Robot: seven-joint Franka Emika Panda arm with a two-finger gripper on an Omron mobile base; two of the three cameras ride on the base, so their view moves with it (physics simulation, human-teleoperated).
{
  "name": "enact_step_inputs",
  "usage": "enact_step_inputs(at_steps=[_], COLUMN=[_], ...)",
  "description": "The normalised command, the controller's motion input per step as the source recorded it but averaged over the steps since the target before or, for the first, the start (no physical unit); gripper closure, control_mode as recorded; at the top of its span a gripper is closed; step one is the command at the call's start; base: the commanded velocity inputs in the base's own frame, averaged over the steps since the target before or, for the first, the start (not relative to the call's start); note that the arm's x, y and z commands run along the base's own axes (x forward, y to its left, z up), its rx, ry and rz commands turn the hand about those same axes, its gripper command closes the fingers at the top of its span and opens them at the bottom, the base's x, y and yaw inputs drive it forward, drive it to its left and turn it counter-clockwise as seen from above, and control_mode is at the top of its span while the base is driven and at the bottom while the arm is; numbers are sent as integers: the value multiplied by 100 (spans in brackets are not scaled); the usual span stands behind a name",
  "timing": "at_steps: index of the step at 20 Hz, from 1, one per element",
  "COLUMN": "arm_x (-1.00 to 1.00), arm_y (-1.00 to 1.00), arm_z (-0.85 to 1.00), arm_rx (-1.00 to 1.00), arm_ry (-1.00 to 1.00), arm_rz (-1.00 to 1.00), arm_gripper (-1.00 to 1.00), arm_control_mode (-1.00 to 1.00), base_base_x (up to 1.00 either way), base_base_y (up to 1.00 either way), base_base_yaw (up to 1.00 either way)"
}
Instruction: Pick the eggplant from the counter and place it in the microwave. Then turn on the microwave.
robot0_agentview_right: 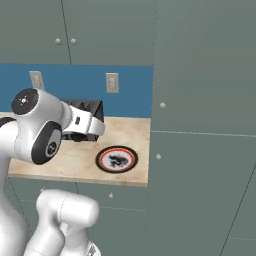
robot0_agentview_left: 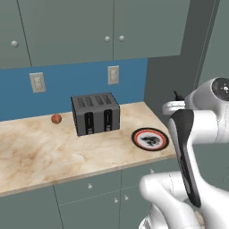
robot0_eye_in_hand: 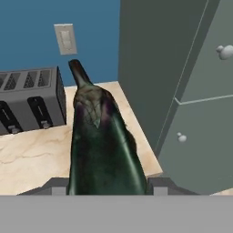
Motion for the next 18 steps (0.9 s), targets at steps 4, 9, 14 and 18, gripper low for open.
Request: enact_step_inputs(at_steps=[4,9,14,18], arm_x=[-18,-20,-18,-18], arm_y=[0,5,13,12], arm_z=[15,13,4,2], arm_rx=[-2,-2,-2,-2], arm_ry=[-4,-6,-4,-3], arm_rz=[-2,0,0,0], arm_gripper=[100,100,100,100], arm_control_mode=[-100,-100,-100,-100], base_base_x=[0,0,0,0], base_base_y=[0,0,0,0], base_base_yaw=[0,0,0,0])
